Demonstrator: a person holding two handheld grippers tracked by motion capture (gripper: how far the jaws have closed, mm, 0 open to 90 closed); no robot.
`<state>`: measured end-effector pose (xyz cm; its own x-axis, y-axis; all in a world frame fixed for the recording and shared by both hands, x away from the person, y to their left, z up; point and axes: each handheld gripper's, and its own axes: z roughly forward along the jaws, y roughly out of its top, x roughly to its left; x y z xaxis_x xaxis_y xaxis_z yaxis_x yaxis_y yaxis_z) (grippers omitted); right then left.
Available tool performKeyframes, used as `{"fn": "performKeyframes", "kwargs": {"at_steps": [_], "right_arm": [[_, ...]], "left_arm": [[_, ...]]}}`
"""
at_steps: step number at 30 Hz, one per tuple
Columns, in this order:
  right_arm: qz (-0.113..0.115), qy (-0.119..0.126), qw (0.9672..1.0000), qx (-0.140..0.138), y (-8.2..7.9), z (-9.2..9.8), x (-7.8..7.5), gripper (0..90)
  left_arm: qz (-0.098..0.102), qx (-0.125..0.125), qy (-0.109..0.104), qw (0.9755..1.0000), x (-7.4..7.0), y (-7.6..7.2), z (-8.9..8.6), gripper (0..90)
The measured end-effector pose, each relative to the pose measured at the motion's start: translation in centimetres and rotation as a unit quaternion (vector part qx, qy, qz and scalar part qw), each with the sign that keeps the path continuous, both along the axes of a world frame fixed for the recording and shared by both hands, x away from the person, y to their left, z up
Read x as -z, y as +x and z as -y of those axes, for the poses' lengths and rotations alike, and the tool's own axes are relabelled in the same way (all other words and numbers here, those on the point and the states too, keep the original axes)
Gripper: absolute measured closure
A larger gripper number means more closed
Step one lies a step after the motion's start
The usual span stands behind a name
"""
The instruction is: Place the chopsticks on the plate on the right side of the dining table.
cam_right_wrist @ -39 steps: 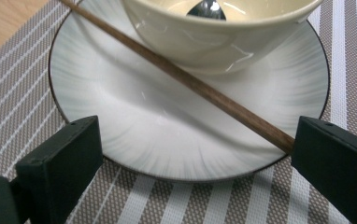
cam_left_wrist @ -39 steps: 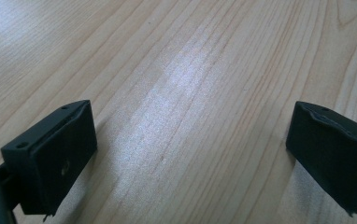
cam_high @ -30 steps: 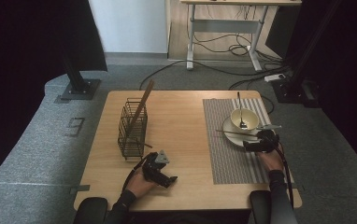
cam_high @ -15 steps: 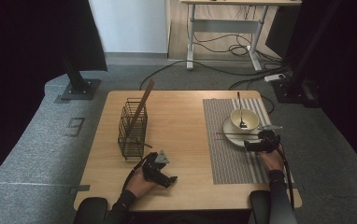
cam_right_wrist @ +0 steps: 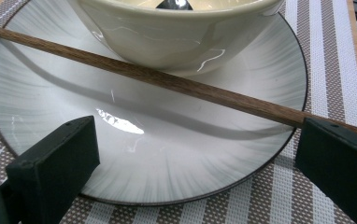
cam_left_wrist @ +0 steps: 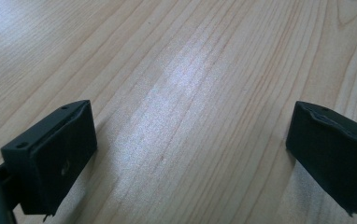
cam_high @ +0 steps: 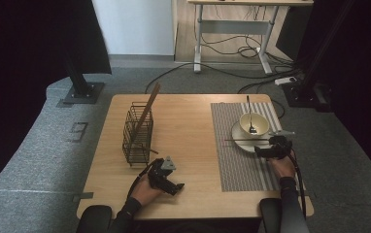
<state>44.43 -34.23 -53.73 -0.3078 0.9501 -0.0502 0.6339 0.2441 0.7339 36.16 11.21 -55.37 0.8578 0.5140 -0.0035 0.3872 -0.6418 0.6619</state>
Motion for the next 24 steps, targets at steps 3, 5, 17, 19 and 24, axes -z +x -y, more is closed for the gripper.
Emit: {"fn": "performKeyframes", "kwargs": {"at_steps": [3, 5, 17, 19, 24], "right_arm": [[0.004, 0.009, 1.0000, 0.000, -0.5, 0.3, -0.2, 0.0], [0.005, 0.010, 0.9999, 0.001, -0.9, 0.5, -0.5, 0.0], [0.003, 0.003, 0.9994, -0.035, -3.0, -0.8, -1.6, 0.0], [0.001, -0.011, 0.9992, -0.039, -3.5, -1.2, -1.9, 0.0], [0.002, -0.017, 0.9979, -0.062, -5.2, -2.0, -2.4, 0.0]], "left_arm": [[0.000, 0.000, 0.000, 1.0000, 0.0, 0.0, 0.0, 1.3], [0.000, 0.000, 0.000, 1.0000, 0.0, 0.0, 0.0, 1.3], [0.000, 0.001, 0.000, 1.0000, 0.0, 0.0, 0.0, 1.2], [0.000, 0.001, 0.000, 1.0000, 0.0, 0.0, 0.0, 1.2], [0.000, 0.000, 0.000, 1.0000, 0.0, 0.0, 0.0, 1.2]]}}
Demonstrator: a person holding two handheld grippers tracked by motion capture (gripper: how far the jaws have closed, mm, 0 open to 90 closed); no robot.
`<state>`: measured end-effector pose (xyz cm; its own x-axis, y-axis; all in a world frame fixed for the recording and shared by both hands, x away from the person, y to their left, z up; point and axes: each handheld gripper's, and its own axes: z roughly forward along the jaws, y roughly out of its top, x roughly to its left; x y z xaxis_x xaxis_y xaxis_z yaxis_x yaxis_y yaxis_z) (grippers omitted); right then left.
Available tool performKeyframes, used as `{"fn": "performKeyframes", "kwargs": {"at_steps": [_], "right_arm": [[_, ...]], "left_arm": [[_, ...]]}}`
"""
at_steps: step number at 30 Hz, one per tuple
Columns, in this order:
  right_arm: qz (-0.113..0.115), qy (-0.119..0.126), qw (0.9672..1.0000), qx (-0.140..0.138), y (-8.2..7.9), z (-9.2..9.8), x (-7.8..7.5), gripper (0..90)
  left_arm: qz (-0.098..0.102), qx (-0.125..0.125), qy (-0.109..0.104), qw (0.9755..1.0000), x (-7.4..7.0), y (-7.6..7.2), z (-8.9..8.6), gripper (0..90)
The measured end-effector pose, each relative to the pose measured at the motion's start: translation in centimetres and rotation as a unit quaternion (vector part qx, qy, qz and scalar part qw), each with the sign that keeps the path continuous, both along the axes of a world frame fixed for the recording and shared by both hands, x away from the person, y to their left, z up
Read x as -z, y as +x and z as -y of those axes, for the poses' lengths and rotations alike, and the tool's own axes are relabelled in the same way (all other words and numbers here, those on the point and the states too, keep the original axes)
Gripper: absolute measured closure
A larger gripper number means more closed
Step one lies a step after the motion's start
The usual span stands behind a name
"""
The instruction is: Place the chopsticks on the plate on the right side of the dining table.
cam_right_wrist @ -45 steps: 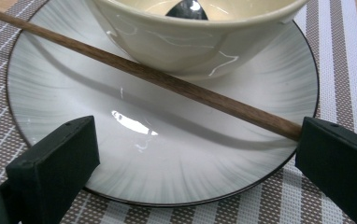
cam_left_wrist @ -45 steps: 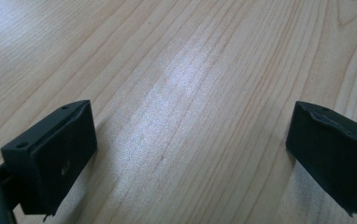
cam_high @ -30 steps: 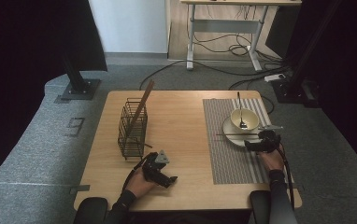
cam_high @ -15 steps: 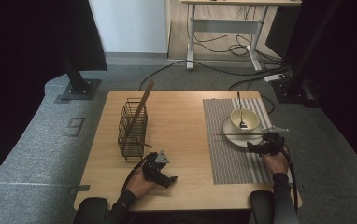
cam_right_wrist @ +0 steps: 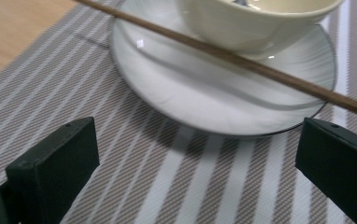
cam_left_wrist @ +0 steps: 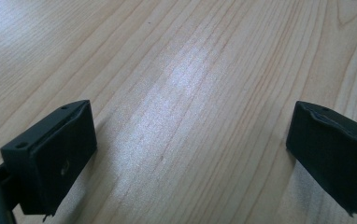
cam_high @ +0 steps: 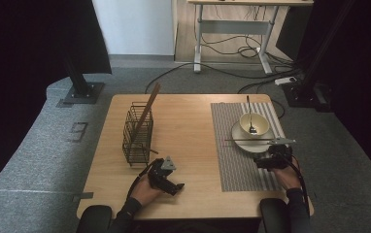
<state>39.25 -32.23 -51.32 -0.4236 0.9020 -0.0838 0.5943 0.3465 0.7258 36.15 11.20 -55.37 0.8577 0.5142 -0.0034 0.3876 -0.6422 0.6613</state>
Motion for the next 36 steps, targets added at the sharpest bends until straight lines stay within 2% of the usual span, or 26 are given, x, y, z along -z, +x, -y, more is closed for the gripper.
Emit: {"fn": "performKeyframes", "kwargs": {"at_steps": [5, 7, 9, 13, 16, 20, 31, 36], "right_arm": [[-0.007, 0.013, 0.9996, -0.023, -1.7, -0.2, -0.6, 0.0], [-0.016, 0.000, 0.9995, -0.028, -2.4, -0.4, -0.8, 0.0], [-0.035, -0.015, 0.9986, -0.038, -3.1, -0.9, -1.0, 0.0], [-0.047, -0.005, 0.9968, -0.065, -4.6, -2.0, -1.4, 0.0], [-0.049, 0.005, 0.9963, -0.071, -5.1, -2.5, -1.6, 0.0], [-0.044, 0.022, 0.9954, -0.082, -5.3, -3.1, -2.1, 0.0], [-0.028, 0.037, 0.9923, -0.115, -4.6, -4.8, -3.4, 0.5], [-0.034, 0.040, 0.9895, -0.135, -3.9, -6.0, -4.2, 0.5]], "left_arm": [[0.000, 0.000, 0.000, 1.0000, 0.0, 0.0, 0.0, 1.2], [0.000, 0.000, 0.000, 1.0000, 0.0, 0.0, 0.0, 1.2], [0.000, 0.000, 0.000, 1.0000, 0.0, 0.0, 0.0, 1.2], [0.000, 0.000, 0.000, 1.0000, 0.0, 0.0, 0.0, 1.2], [0.001, 0.001, 0.000, 1.0000, 0.0, 0.0, 0.0, 1.2], [0.001, 0.001, 0.001, 1.0000, 0.0, 0.0, 0.0, 1.2], [0.001, 0.001, 0.001, 1.0000, 0.0, -0.1, 0.0, 1.2], [0.001, -0.003, 0.000, 1.0000, 0.0, -0.1, 0.0, 1.2]]}}
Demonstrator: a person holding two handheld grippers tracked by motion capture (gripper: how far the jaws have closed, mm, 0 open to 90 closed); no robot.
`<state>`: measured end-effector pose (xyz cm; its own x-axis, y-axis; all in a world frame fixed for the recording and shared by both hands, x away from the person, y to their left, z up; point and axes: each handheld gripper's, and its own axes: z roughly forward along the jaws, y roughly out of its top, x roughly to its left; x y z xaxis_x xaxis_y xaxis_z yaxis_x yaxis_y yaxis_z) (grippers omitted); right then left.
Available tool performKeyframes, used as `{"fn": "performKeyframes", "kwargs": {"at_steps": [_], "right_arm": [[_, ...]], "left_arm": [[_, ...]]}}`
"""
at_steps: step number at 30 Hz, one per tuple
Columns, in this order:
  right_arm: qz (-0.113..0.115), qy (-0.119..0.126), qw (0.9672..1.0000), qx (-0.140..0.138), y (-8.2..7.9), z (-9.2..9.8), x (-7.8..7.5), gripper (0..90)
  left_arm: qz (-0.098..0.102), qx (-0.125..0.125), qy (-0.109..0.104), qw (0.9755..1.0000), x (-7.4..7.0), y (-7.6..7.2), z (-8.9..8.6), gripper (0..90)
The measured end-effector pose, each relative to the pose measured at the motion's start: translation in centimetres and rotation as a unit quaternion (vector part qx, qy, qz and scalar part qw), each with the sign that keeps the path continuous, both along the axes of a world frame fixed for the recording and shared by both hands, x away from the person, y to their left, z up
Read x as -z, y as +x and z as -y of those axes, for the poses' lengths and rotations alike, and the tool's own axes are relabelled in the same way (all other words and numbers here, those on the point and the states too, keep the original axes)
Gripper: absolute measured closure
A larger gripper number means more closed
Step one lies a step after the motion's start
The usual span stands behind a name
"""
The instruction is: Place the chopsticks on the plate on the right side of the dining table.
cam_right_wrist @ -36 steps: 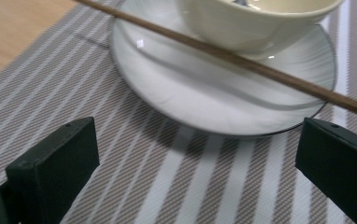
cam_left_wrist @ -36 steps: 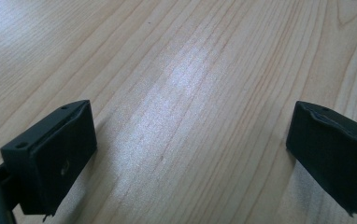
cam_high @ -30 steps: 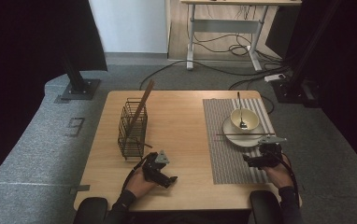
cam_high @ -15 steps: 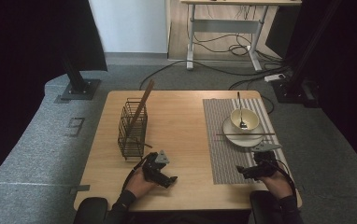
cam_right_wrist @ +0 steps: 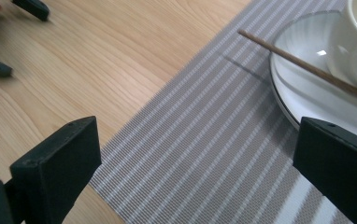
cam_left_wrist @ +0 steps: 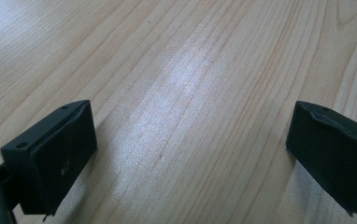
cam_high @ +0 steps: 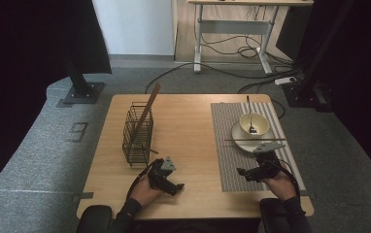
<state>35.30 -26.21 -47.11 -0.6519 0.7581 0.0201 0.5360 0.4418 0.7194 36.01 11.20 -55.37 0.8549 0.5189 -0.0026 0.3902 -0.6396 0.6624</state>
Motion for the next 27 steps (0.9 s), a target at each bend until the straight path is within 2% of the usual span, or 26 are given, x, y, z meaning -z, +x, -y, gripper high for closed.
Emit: {"fn": "performKeyframes", "kwargs": {"at_steps": [12, 15, 27], "right_arm": [[-0.004, 0.006, 0.9997, -0.024, 1.6, -3.4, -1.1, 0.0], [-0.004, 0.016, 0.9994, -0.029, 2.0, -3.9, -1.5, 0.0], [0.003, 0.012, 0.9984, -0.055, 3.3, -6.9, -2.8, 0.0]], "left_arm": [[0.000, 0.000, 0.001, 1.0000, 0.0, -0.1, 0.0, 1.2], [-0.001, 0.000, 0.000, 1.0000, 0.0, -0.1, 0.0, 1.2], [-0.001, 0.003, 0.001, 1.0000, 0.0, -0.2, 0.0, 0.9]]}}
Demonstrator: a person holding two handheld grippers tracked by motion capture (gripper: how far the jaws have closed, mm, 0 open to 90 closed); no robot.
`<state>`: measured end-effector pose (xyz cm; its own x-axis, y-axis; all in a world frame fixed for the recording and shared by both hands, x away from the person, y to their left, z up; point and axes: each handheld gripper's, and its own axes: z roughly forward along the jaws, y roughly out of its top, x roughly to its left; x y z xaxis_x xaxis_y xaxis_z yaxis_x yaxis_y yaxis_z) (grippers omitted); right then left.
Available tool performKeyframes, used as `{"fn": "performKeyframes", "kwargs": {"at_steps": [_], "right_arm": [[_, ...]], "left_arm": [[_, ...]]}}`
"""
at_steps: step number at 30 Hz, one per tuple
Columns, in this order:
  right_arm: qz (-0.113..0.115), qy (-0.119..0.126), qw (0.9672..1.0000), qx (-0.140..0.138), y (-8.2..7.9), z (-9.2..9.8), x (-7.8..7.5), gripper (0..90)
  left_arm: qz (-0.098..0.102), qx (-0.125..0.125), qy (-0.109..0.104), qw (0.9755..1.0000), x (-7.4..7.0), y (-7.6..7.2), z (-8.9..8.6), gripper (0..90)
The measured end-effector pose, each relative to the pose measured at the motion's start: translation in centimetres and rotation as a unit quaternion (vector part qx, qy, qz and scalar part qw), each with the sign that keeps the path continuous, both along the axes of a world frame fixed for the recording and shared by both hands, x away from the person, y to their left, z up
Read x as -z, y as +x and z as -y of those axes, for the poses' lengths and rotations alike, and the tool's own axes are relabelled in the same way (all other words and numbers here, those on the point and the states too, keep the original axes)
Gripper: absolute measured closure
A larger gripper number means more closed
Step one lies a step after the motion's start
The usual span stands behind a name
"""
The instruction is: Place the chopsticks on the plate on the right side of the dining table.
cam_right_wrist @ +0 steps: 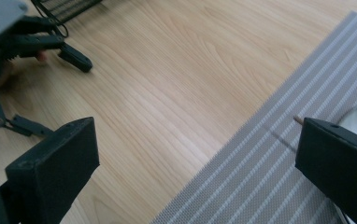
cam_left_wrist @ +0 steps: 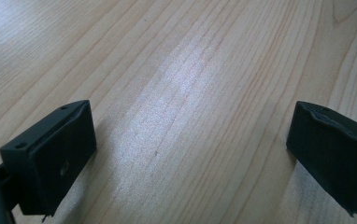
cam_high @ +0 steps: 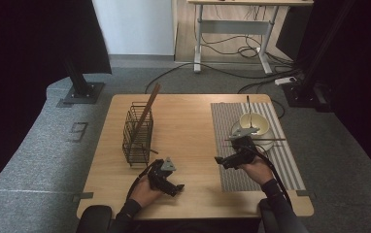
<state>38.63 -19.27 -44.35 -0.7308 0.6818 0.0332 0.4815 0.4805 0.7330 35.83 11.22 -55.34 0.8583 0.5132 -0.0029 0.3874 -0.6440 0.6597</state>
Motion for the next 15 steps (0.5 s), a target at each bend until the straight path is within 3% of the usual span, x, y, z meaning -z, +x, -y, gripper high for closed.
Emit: {"fn": "performKeyframes", "kwargs": {"at_steps": [9, 15], "right_arm": [[0.002, 0.000, 0.9997, -0.022, 0.9, -2.8, -0.8, 0.0], [0.008, 0.013, 0.9993, -0.035, 1.6, -4.7, -1.4, 0.0]], "left_arm": [[0.000, 0.001, 0.001, 1.0000, 0.0, 0.0, 0.0, 0.7], [0.000, 0.001, 0.001, 1.0000, 0.0, 0.0, 0.0, 0.6]]}}
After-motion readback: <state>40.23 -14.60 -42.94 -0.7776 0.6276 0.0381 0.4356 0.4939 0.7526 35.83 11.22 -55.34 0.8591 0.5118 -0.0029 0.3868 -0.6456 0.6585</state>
